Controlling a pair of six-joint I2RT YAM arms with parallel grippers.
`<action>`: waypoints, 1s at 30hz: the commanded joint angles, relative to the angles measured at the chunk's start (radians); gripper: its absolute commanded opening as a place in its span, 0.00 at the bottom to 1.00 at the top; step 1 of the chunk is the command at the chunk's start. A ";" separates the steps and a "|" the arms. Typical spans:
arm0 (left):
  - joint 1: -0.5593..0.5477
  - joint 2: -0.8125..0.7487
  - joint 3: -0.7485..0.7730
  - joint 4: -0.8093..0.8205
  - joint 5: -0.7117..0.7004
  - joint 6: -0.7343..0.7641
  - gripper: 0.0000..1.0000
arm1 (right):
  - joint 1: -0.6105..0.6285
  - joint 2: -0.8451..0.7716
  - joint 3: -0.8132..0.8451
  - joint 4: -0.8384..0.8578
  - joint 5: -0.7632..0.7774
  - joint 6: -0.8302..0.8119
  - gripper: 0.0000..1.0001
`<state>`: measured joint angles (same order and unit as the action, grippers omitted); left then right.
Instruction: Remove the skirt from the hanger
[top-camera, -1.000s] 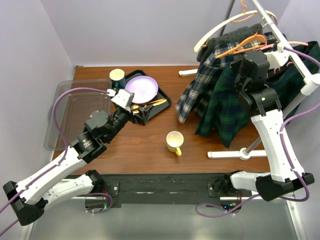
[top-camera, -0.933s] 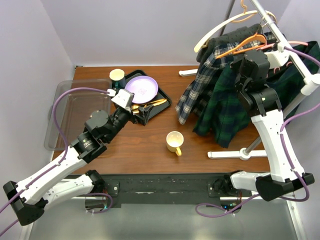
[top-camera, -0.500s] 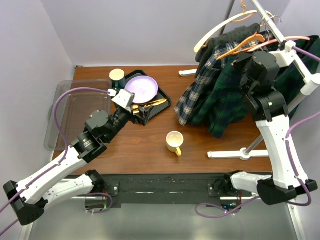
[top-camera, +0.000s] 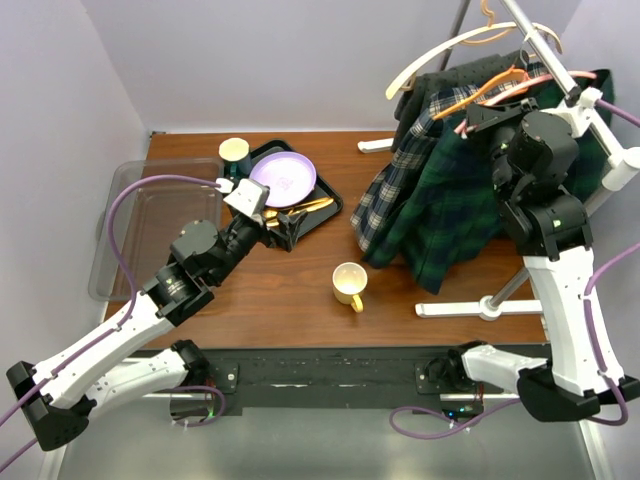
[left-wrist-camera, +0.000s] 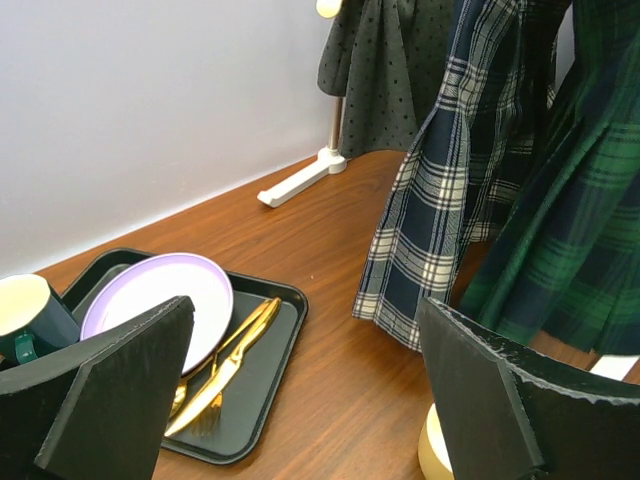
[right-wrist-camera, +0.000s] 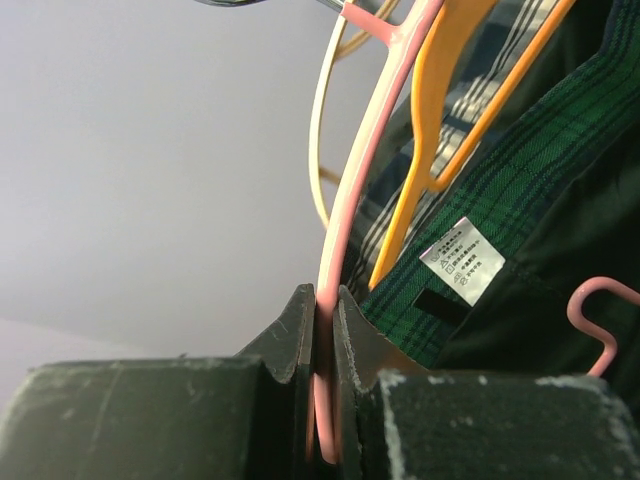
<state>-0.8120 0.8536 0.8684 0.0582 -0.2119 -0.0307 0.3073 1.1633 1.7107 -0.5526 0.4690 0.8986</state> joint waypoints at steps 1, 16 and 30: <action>-0.001 -0.010 0.000 0.040 0.009 0.026 0.98 | -0.004 -0.074 0.018 0.089 -0.119 0.085 0.00; -0.003 0.002 0.116 -0.053 0.231 0.039 1.00 | -0.002 -0.177 -0.022 0.022 -0.193 0.260 0.00; -0.001 0.108 0.351 -0.159 0.531 -0.130 1.00 | -0.004 -0.270 -0.003 -0.162 -0.213 0.344 0.00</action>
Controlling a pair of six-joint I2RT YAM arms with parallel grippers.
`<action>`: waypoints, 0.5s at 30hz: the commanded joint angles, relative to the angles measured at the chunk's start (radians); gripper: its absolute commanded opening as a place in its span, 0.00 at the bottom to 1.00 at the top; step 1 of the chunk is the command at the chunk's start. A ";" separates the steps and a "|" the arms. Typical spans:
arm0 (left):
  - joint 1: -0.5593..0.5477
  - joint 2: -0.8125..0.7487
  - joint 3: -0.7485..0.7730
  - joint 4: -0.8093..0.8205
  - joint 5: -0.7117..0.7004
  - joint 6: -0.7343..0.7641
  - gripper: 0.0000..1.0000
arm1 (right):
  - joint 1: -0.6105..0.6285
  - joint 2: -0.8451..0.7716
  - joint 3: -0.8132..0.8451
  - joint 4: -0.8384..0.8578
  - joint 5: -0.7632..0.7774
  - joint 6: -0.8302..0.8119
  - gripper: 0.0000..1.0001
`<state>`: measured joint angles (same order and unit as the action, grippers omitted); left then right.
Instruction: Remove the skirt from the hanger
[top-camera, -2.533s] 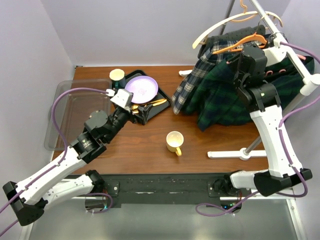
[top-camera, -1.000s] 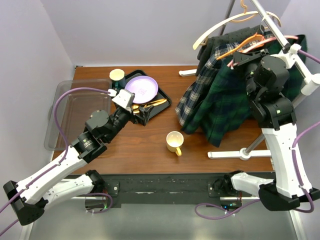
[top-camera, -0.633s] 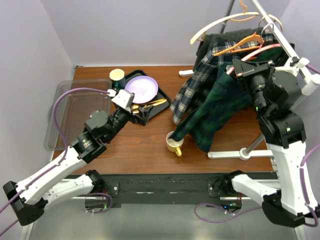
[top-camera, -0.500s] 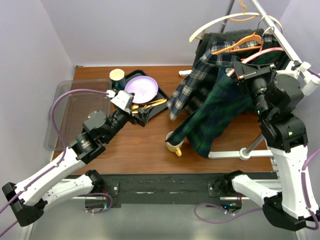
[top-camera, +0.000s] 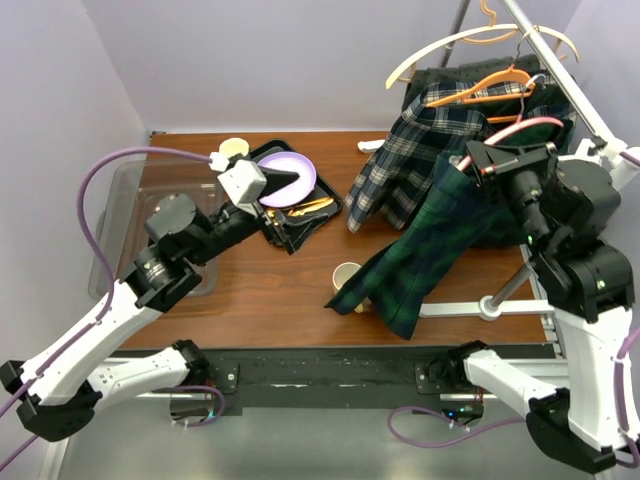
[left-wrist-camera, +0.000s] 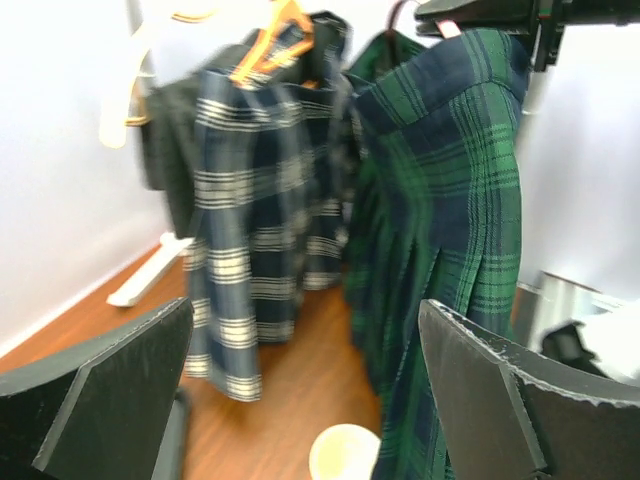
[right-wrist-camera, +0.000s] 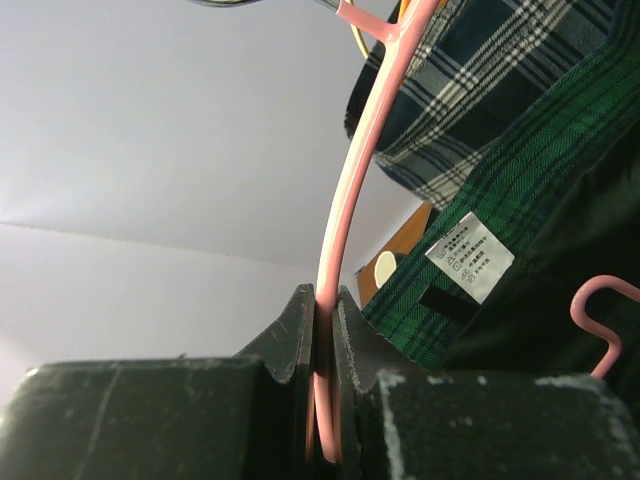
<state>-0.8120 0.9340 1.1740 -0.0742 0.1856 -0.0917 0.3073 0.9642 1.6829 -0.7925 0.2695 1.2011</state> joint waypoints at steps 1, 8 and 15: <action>-0.003 0.035 0.049 -0.022 0.162 -0.080 1.00 | -0.002 -0.076 0.012 0.084 -0.021 0.055 0.00; -0.018 0.100 0.123 0.033 0.287 -0.200 1.00 | -0.002 -0.053 0.043 0.127 -0.064 0.110 0.00; -0.148 0.224 0.211 0.114 0.246 -0.221 1.00 | -0.002 -0.027 0.029 0.170 -0.078 0.144 0.00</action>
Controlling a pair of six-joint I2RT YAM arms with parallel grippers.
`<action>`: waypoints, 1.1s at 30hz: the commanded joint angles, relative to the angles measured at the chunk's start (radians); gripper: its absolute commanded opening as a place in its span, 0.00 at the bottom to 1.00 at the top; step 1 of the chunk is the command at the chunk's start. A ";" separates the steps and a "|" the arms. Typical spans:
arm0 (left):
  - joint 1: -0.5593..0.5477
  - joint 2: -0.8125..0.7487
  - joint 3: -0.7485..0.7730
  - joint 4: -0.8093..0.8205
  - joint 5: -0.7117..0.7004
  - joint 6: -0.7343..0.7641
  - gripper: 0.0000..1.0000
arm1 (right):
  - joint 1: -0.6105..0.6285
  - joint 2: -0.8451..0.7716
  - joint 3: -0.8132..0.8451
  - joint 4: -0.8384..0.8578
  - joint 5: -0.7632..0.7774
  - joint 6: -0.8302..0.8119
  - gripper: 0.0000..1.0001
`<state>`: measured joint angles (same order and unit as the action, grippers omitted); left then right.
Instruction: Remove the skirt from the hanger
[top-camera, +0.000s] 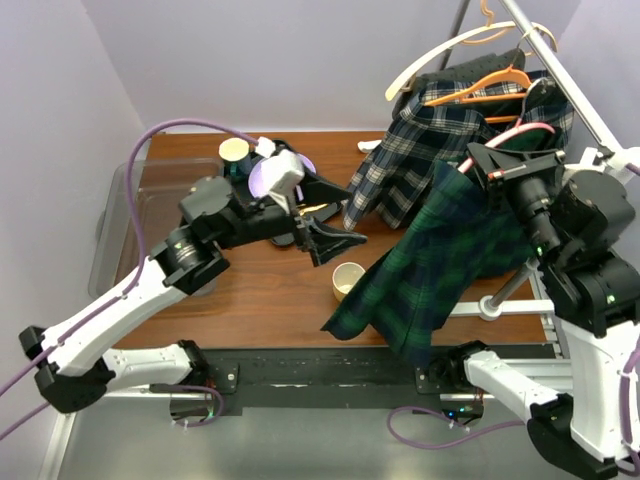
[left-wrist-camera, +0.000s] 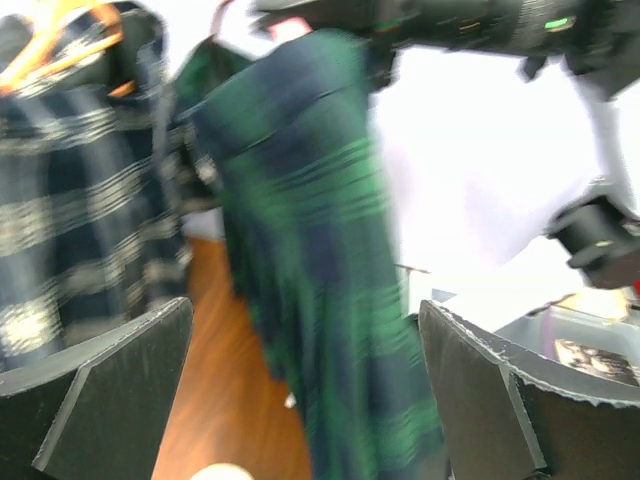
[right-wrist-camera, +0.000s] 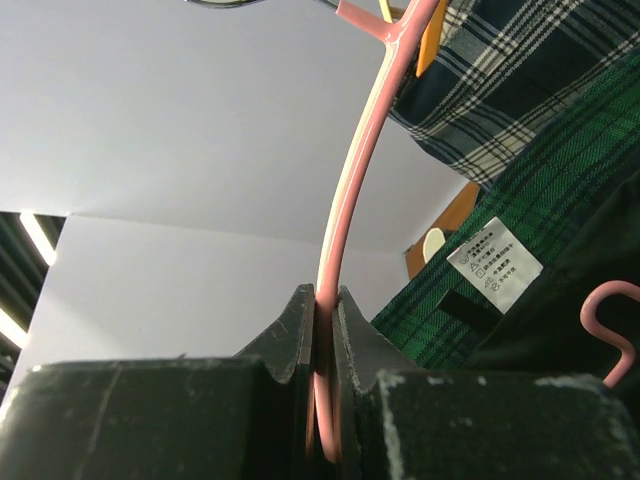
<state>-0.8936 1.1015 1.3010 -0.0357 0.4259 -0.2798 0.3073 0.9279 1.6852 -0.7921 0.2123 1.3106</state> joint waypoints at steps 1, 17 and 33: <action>-0.111 0.099 0.133 0.068 -0.009 -0.026 1.00 | -0.002 0.009 0.021 0.177 -0.022 0.035 0.00; -0.292 0.276 0.155 0.017 -0.408 0.126 0.71 | -0.002 -0.004 0.001 0.261 0.002 0.104 0.00; -0.292 0.054 -0.005 0.022 -0.634 0.120 0.00 | -0.002 0.018 0.113 0.283 0.039 0.200 0.00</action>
<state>-1.1809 1.2961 1.3491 -0.0486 -0.0769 -0.1642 0.3077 0.9642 1.7084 -0.6960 0.2119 1.4189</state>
